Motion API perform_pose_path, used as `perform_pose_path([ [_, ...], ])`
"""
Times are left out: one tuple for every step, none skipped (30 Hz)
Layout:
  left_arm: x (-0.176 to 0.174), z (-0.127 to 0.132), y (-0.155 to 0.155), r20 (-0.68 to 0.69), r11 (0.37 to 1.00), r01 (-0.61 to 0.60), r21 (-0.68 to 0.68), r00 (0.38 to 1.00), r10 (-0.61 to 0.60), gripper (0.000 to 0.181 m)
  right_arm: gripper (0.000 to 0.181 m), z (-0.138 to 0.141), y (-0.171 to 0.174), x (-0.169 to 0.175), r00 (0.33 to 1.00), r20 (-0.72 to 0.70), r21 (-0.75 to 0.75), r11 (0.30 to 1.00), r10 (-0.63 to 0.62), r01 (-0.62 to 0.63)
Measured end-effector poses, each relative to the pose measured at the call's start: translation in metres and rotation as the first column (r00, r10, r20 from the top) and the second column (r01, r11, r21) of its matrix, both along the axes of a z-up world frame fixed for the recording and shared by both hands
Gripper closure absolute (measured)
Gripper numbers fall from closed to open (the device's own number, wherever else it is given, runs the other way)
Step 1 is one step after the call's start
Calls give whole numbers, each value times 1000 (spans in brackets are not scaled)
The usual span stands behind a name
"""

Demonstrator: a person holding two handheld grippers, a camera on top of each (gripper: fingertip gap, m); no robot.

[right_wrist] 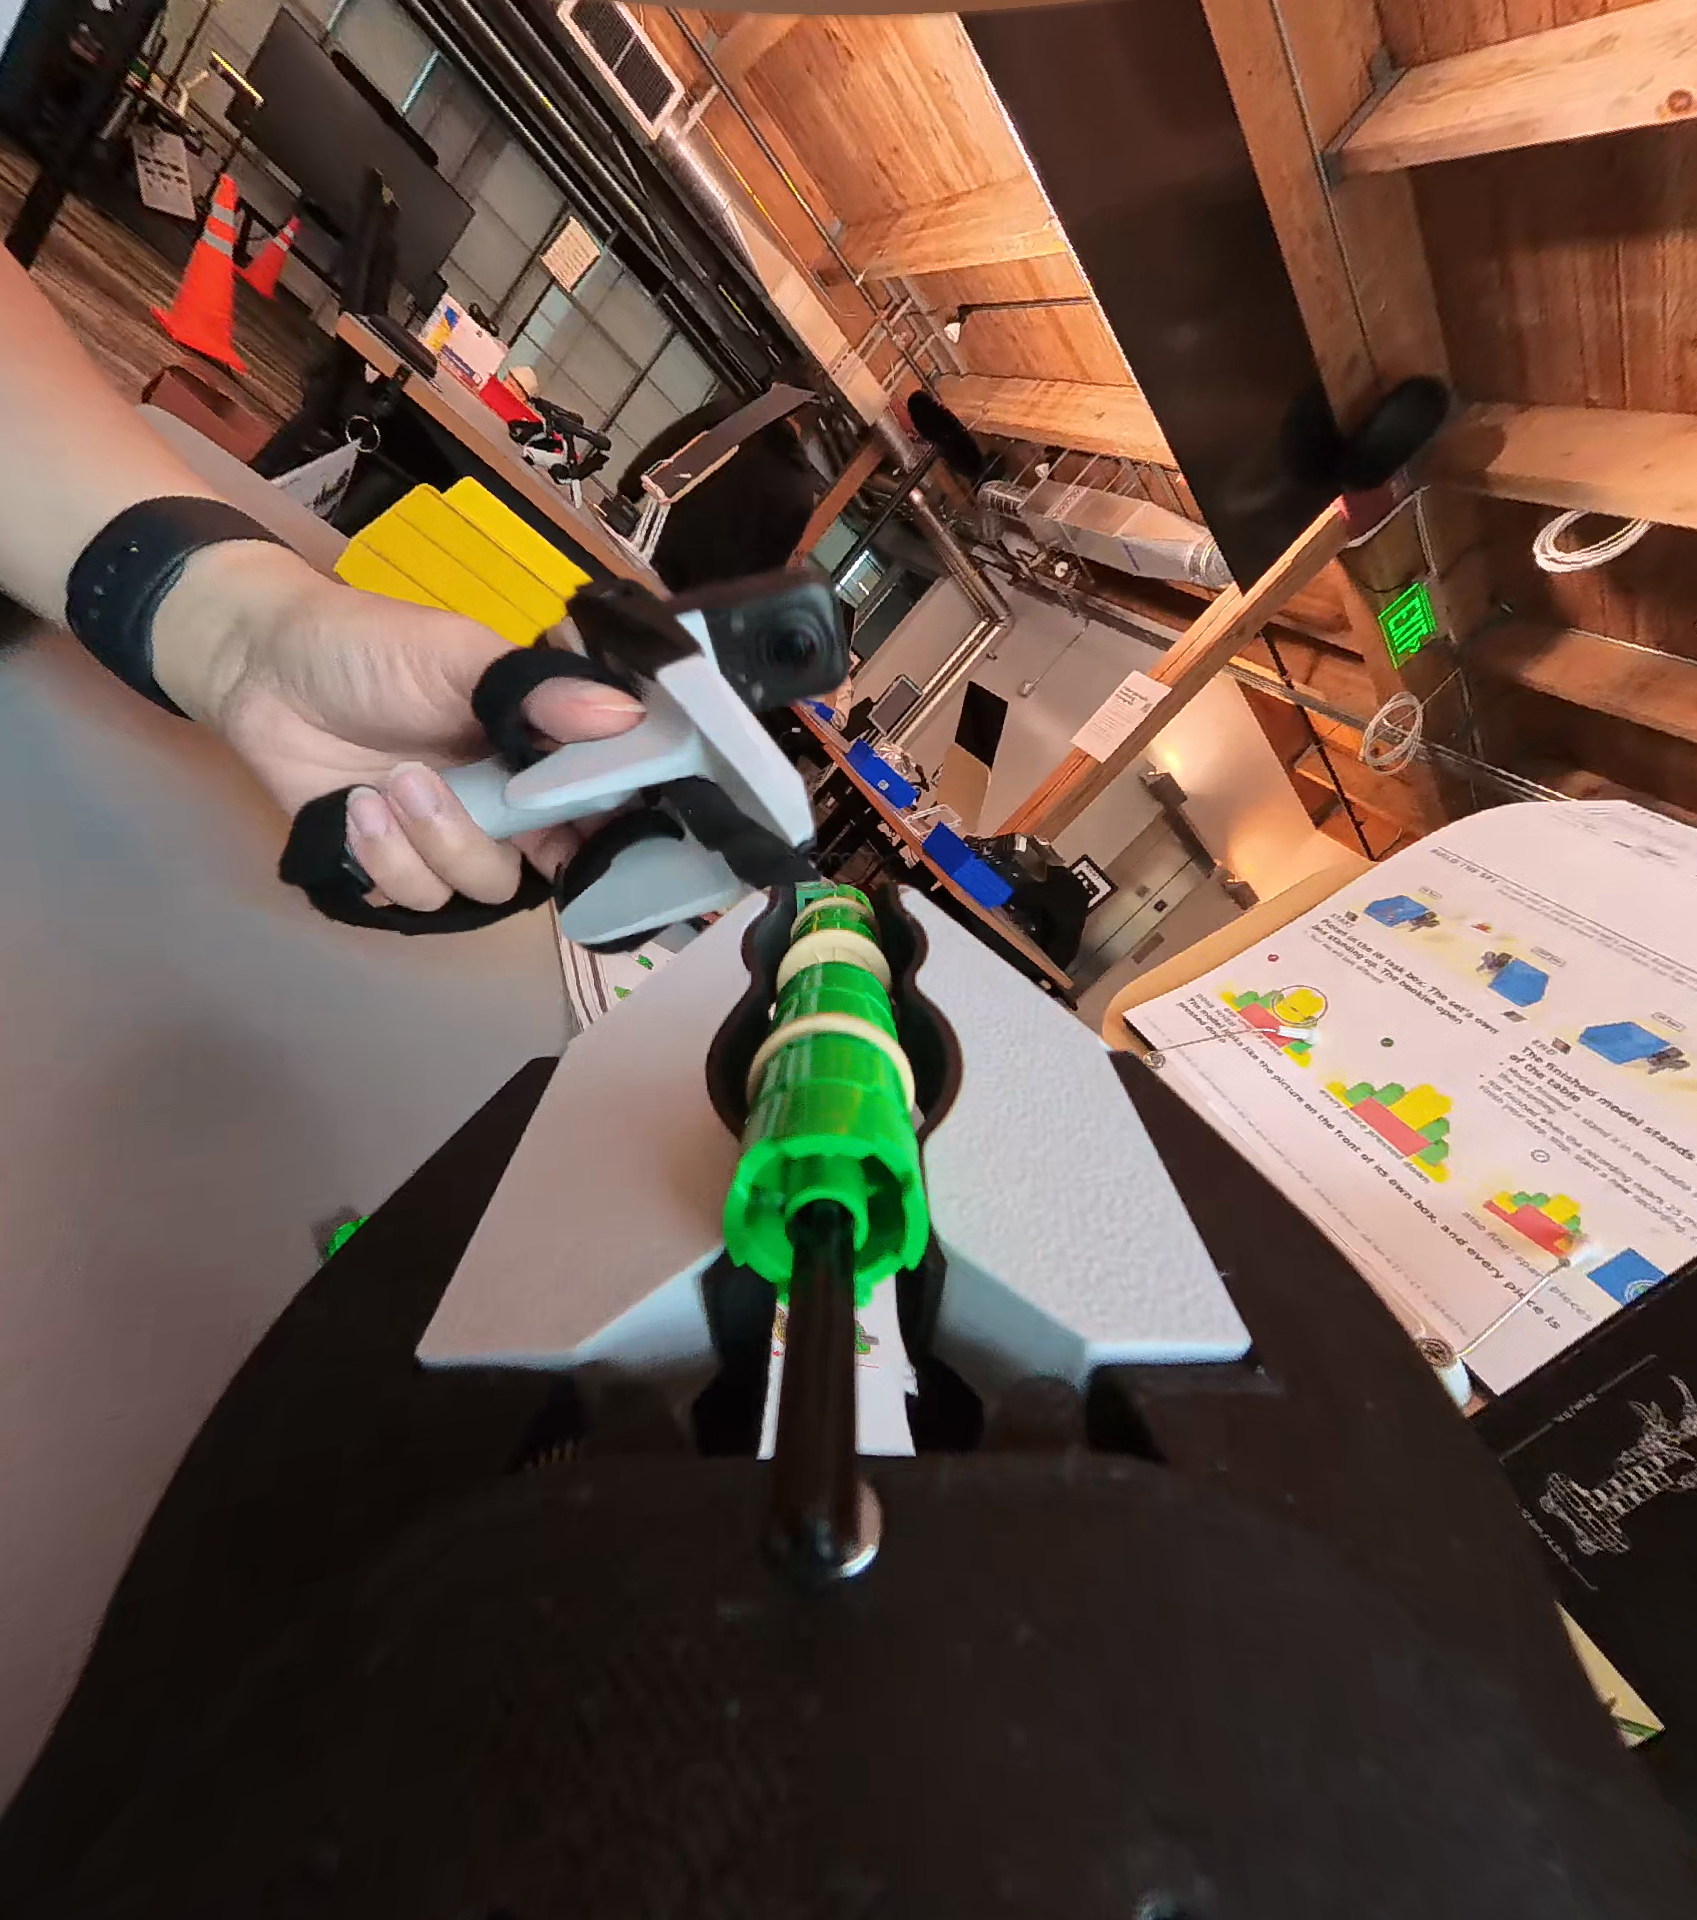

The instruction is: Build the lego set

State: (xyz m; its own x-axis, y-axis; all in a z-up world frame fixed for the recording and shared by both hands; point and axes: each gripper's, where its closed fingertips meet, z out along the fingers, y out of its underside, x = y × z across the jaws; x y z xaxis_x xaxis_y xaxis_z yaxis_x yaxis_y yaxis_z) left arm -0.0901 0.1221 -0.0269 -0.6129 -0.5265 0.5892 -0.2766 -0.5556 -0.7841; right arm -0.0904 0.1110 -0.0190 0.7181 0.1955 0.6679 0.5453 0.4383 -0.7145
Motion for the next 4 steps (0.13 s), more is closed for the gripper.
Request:
perform_pose_path([
  [1, -1, 1, -24, 998, 26, -50, 999, -27, 169, 167, 0, 0, 0, 1000, -1, 2, 1000, -1, 1],
  [1, -3, 0, -39, 995, 50, -85, 998, -53, 170, 167, 1, 0, 1, 1000, -5, 5, 1000, -2, 2],
  [1, -4, -1, -50, 992, 67, -104, 996, -73, 170, 167, 1, 0, 1, 1000, -9, 5, 1000, 2, -2],
  [2, -6, -3, -58, 990, 80, -112, 995, -87, 170, 167, 1, 0, 0, 1000, -13, 4, 1000, 7, -7],
])
